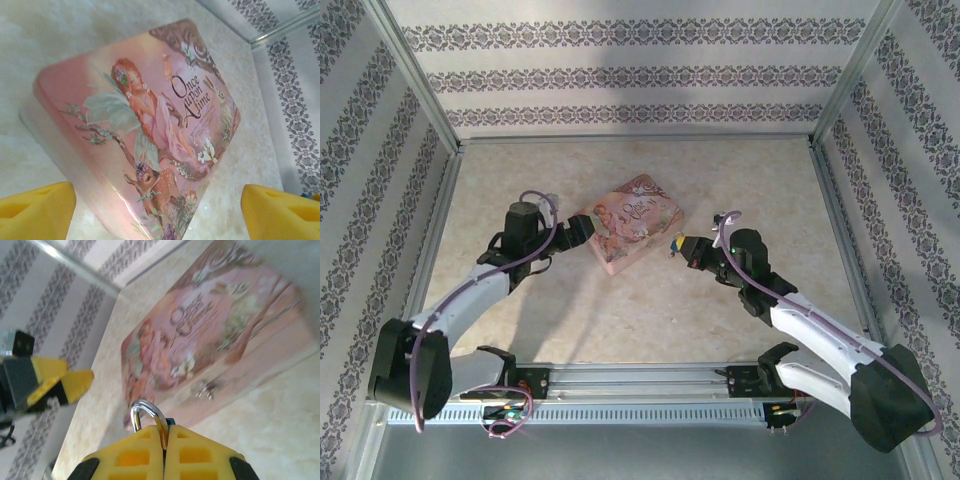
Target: Unlock a padlock with a key
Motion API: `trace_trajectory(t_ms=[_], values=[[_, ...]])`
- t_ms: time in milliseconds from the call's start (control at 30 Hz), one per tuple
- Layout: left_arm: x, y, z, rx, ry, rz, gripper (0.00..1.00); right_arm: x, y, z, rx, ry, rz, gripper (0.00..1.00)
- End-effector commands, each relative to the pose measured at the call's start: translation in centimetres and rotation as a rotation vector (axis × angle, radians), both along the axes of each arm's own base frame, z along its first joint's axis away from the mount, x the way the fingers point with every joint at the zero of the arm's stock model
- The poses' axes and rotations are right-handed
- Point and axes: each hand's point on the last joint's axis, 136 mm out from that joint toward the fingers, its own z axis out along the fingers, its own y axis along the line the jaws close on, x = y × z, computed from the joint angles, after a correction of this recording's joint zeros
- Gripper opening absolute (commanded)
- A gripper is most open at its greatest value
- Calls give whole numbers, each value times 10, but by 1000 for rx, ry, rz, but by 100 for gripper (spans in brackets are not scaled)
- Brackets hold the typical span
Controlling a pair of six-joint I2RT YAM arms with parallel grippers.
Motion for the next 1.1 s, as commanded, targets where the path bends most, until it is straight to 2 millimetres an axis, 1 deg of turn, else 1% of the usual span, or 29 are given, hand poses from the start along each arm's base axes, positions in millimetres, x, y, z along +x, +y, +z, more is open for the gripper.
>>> trace_trajectory(t_ms=[0, 100, 267, 467, 567, 800, 1067], values=[[-10, 18, -7, 97, -13, 53, 88, -38, 22, -11, 0, 98, 250, 0], [-15, 31, -2, 121, -54, 110, 90, -50, 32, -23, 15, 166, 320, 0], [-23, 47, 2, 137, -95, 181, 94, -60, 42, -56, -20, 274, 354, 0], [-27, 53, 1, 157, -92, 194, 95, -67, 58, -91, -65, 378, 416, 0], [-27, 53, 1, 157, -91, 194, 96, -67, 63, -105, -85, 407, 416, 0], [-27, 55, 0, 159, -86, 201, 96, -65, 62, -130, -103, 466, 377, 0], [-28, 57, -3, 163, -81, 206, 96, -66, 53, -145, -122, 509, 333, 3]])
